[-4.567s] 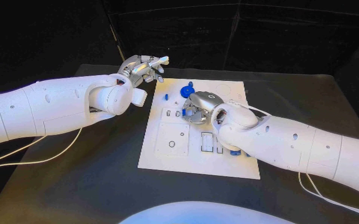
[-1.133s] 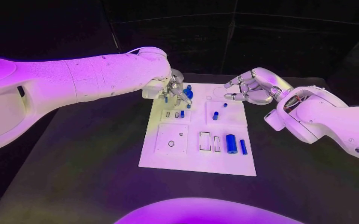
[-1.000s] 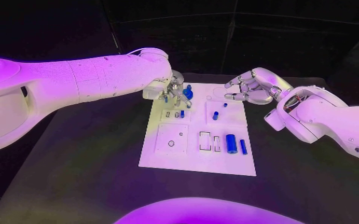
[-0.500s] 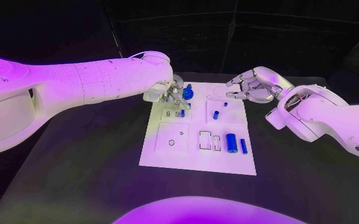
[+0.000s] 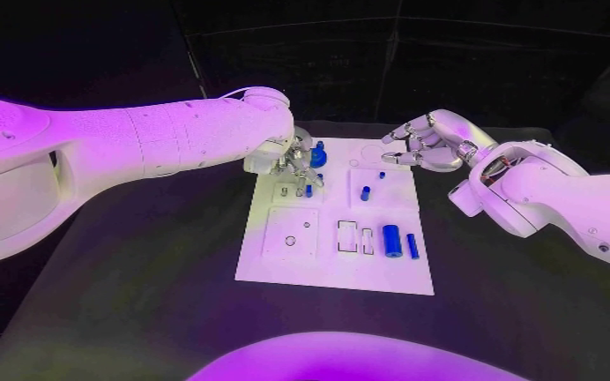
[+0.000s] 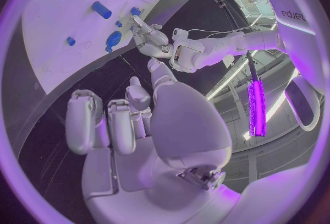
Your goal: Assemble the parts on the task board
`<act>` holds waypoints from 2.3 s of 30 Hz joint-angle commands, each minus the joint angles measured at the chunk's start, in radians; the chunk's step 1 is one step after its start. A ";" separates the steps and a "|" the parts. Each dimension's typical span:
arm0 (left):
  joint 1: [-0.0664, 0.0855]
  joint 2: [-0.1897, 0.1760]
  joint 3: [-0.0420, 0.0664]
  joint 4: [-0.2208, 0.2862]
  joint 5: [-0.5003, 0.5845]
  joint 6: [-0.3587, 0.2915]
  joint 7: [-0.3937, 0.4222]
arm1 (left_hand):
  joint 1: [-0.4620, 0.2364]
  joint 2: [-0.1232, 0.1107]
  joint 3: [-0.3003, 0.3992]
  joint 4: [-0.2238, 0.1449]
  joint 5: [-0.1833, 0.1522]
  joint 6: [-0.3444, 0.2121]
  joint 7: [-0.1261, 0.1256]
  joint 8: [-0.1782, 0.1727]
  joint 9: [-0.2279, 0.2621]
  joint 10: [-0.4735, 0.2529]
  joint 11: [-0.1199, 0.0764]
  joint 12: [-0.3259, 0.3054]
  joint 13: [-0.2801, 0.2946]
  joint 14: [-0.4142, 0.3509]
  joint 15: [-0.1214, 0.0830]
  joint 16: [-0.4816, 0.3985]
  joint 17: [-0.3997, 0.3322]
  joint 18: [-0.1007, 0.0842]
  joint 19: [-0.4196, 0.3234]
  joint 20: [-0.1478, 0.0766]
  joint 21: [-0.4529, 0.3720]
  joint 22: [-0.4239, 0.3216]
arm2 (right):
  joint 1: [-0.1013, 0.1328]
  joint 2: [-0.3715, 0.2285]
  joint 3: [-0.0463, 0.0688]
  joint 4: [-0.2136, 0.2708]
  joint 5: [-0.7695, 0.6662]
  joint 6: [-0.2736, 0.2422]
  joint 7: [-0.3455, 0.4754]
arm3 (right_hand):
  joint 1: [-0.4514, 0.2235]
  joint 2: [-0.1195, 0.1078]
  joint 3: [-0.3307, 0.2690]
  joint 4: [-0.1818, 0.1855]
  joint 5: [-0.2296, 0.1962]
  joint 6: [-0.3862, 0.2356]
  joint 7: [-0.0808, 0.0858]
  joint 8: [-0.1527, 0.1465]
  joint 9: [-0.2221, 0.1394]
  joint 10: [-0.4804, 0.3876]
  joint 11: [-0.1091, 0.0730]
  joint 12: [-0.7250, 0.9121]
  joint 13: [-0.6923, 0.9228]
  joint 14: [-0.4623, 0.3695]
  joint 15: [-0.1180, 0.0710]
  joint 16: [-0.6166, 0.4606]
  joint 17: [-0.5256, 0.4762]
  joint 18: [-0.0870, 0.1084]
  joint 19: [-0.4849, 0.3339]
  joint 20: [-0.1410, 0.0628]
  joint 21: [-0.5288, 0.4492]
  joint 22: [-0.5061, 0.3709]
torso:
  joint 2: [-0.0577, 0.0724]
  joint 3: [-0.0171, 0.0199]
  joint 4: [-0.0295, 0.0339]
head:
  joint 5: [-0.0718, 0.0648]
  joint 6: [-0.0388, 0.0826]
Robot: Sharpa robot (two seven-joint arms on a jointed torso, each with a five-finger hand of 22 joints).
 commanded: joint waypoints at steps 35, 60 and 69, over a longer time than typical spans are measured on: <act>-0.014 0.018 0.000 -0.012 0.024 0.026 -0.011 | 0.080 0.001 0.069 -0.054 0.005 -0.042 0.003 0.041 0.047 -0.006 0.000 -0.005 -0.002 0.086 -0.004 0.004 0.170 -0.015 -0.002 -0.001 0.007 0.008 | 0.002 0.012 0.001 -0.016 0.012 -0.011 -0.007 | 0.012 0.006 -0.006 -0.003 0.016 -0.004 -0.002 0.005 -0.001 -0.011 -0.002 -0.014 -0.011 0.080 -0.005 -0.013 0.183 0.018 -0.012 0.001 -0.012 -0.010 | 0.000 0.0001 0.0009 | -0.006 -0.011; -0.016 0.003 0.000 -0.003 0.172 -0.062 -0.006 | 0.276 0.047 0.337 -0.230 0.006 -0.072 -0.012 0.063 0.083 -0.013 -0.016 -0.030 -0.009 0.087 -0.019 0.005 0.172 -0.016 -0.006 -0.012 0.010 0.018 | 0.002 0.021 0.001 -0.035 0.012 -0.007 -0.010 | 0.014 0.007 -0.005 -0.004 0.018 -0.002 -0.003 0.007 0.000 -0.011 -0.002 -0.015 -0.013 0.080 -0.005 -0.014 0.181 0.018 -0.012 0.001 -0.012 -0.011 | 0.000 -0.0002 0.0017 | -0.003 -0.014; -0.014 -0.031 0.001 0.018 0.269 -0.105 -0.002 | 0.161 0.013 0.523 -0.316 0.005 -0.097 -0.008 0.092 0.132 -0.010 -0.011 -0.045 -0.015 0.087 -0.012 0.004 0.170 -0.016 -0.011 -0.008 0.012 0.027 | 0.002 0.023 0.000 -0.050 0.012 -0.008 -0.010 | 0.014 0.008 -0.005 -0.004 0.019 -0.002 -0.003 0.007 0.000 -0.012 -0.002 -0.016 -0.014 0.080 -0.005 -0.015 0.180 0.018 -0.012 0.001 -0.013 -0.011 | -0.001 0.0008 0.0028 | 0.004 -0.012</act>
